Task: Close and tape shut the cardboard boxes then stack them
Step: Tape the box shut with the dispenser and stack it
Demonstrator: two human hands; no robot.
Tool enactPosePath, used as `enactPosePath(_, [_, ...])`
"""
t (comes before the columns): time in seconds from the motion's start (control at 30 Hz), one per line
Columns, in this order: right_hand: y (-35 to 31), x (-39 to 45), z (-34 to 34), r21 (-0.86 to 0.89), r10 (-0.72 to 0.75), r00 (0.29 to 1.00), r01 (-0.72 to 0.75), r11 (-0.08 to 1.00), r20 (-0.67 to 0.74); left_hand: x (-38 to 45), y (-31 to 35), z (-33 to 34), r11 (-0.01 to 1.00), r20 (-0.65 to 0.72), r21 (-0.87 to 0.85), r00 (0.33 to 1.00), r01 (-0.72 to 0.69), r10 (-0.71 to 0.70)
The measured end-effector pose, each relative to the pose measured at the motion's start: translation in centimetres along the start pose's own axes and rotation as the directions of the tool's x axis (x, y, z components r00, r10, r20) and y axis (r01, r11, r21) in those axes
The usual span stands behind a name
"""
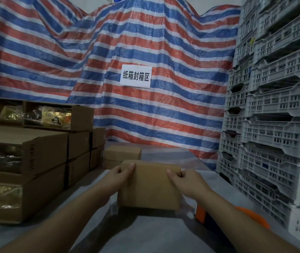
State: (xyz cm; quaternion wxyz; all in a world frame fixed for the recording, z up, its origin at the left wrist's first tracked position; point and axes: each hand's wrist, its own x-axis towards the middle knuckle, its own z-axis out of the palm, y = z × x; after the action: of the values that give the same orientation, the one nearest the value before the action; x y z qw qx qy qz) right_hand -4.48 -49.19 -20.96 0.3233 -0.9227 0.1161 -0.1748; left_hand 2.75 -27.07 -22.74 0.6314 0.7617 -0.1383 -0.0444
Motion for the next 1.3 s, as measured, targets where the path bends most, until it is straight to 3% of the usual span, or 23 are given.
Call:
enactPosePath(0.17, [-1.0,5.1,-0.7,-0.171,0.028,1.0,-0.026,0.985,0.013,5.2,1.4,0.8,0.999,-0.094,0.009,0.995,0.038,-0.037])
enactPosePath(0.27, [-1.3,8.1,-1.3,-0.306,0.142,0.988,-0.115,0.945,0.067,7.9,1.8,1.5,0.989,0.003,-0.028,0.989,0.147,-0.147])
enactPosePath(0.37, [-0.5,9.9,-1.6,-0.185,0.293,0.943,-0.263,0.947,0.158,10.2,0.7,2.1,0.98,0.155,-0.019,0.969,0.199,-0.194])
enactPosePath(0.47, [0.5,10.9,-1.7,-0.135,0.346,0.891,-0.32,0.938,0.292,11.9,0.0,2.9,0.974,0.087,-0.018,0.971,0.227,-0.224])
enactPosePath(0.53, [0.8,11.0,-1.4,-0.137,0.253,0.922,-0.222,0.965,0.292,13.1,0.0,3.5,0.977,-0.021,0.036,0.977,0.212,-0.211])
enactPosePath(0.6, [1.3,10.8,-1.0,-0.189,0.003,0.972,0.043,0.981,0.235,14.0,0.0,4.2,0.976,-0.089,0.102,0.979,0.191,-0.182])
enactPosePath(0.67, [1.8,10.0,-0.3,-0.272,-0.159,0.949,0.235,0.933,0.274,14.9,-0.3,4.8,0.968,-0.138,0.186,0.98,0.171,-0.147])
enactPosePath(0.77, [2.6,10.2,0.6,-0.527,-0.108,0.946,0.263,0.809,0.306,15.7,-0.2,5.2,0.943,-0.206,0.289,0.972,0.168,-0.11])
enactPosePath(0.83, [2.8,11.3,0.9,-0.588,-0.119,0.957,0.257,0.767,0.264,16.2,0.0,5.5,0.917,-0.298,0.386,0.955,0.106,0.015])
enactPosePath(0.9, [2.7,12.7,1.2,-0.582,-0.114,0.96,0.248,0.774,0.257,16.8,-0.2,5.6,0.819,-0.326,0.573,0.906,-0.038,0.27])
enactPosePath(0.97, [2.6,14.5,1.5,-0.569,-0.074,0.963,0.214,0.794,0.259,17.4,-0.8,5.4,0.651,-0.196,0.723,0.834,-0.232,0.515])
enactPosePath(1.0, [2.6,15.3,1.7,-0.565,-0.065,0.964,0.205,0.799,0.258,17.8,-1.2,5.2,0.56,-0.089,0.769,0.817,-0.307,0.57])
enactPosePath(1.07, [2.6,16.9,2.1,-0.574,-0.064,0.965,0.204,0.793,0.254,18.9,-2.2,4.6,0.366,0.105,0.859,0.822,-0.359,0.56])
enactPosePath(1.13, [2.5,18.5,2.7,-0.587,-0.05,0.965,0.197,0.785,0.256,20.2,-3.1,4.0,0.256,0.16,0.912,0.854,-0.319,0.495])
enactPosePath(1.3, [1.6,22.2,4.2,-0.589,0.037,0.968,0.122,0.799,0.25,23.3,-3.2,3.6,0.249,0.068,0.952,0.917,-0.178,0.393])
